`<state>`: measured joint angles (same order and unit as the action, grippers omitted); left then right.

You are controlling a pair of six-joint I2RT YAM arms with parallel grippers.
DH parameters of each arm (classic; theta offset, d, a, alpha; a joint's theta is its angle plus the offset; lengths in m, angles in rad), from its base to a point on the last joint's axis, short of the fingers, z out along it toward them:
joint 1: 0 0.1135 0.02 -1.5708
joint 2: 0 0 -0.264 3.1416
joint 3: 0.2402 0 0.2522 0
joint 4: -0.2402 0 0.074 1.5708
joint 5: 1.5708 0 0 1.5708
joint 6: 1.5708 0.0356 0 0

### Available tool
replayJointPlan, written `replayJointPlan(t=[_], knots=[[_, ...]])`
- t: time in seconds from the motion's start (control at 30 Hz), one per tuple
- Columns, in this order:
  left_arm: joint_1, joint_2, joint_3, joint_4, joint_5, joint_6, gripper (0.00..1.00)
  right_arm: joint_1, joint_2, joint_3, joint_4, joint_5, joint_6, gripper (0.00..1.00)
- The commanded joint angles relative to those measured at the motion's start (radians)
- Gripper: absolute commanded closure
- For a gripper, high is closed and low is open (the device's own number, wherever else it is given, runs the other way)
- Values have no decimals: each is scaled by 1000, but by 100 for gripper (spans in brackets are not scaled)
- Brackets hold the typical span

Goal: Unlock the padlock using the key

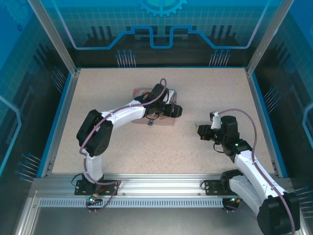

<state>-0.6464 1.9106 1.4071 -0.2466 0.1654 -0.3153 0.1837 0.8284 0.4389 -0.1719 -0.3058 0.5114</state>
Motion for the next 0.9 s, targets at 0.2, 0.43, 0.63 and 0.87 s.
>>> replayJointPlan(t=[0.2, 0.43, 0.63, 0.87], knots=[[-57, -97, -126, -23, 68, -89, 18, -16, 13, 17, -3, -6, 2, 100], [-47, -226, -126, -2, 47, -26, 15, -15, 42, 17, 44, -48, 13, 100], [20, -414, -247, 41, 13, 13, 13, 19, 75, 30, 132, -100, 55, 100], [202, -609, -556, 171, 110, -46, 14, 155, 206, 86, 236, -95, 109, 100]])
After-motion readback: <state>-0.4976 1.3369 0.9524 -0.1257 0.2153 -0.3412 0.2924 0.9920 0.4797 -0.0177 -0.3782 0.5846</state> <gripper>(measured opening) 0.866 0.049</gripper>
